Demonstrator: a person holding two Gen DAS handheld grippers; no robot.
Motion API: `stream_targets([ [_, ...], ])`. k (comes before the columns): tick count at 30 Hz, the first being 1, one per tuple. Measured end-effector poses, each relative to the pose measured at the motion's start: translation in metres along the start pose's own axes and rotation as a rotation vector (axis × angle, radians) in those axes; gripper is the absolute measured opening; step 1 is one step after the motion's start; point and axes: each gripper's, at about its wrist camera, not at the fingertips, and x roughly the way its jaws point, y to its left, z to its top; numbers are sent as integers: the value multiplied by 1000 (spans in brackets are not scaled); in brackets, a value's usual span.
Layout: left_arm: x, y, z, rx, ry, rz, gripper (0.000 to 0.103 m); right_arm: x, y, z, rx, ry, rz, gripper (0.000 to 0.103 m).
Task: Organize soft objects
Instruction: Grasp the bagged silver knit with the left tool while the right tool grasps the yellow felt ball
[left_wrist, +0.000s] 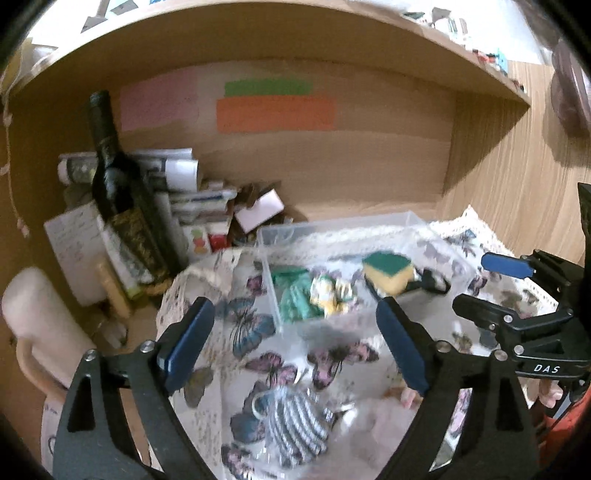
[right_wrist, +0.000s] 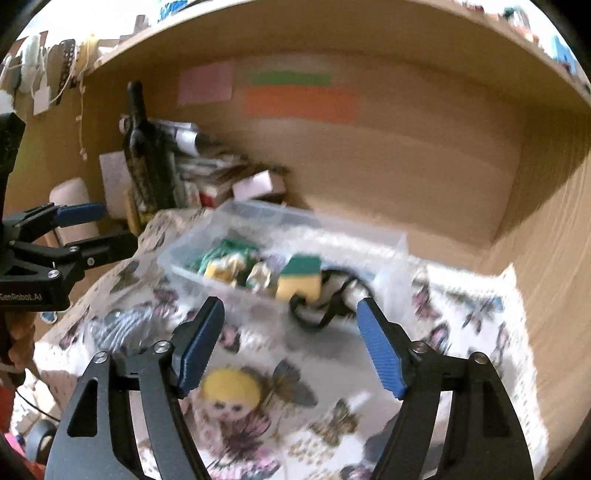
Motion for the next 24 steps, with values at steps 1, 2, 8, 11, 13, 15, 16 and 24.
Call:
stream_targets([
  [1, -1, 0, -6, -2, 7, 2, 91, 1, 1, -3, 6, 10, 5, 72],
  [2, -1, 1, -12, -7, 19, 1, 91, 4, 3, -7, 12, 24, 9, 72],
  [8, 9, 5, -42, -41, 106, -2, 92, 20, 7, -28, 40, 104, 44, 72],
  [11, 17, 10, -56, -66, 153, -7, 91, 30, 8, -35, 54, 144, 59, 72],
  [13, 21, 13, -64, -81, 178, -12, 91, 36, 9, -40, 59, 168, 76, 71],
  [15, 24, 13, -72, -92, 200, -10, 91, 40, 12, -42, 60, 186, 99, 71],
  [16, 26, 13, -75, -94, 209, -11, 90, 40, 13, -42, 62, 192, 111, 71],
  [24, 36, 11, -91, -115, 265, -44, 66, 44, 17, -46, 72, 219, 178, 58],
])
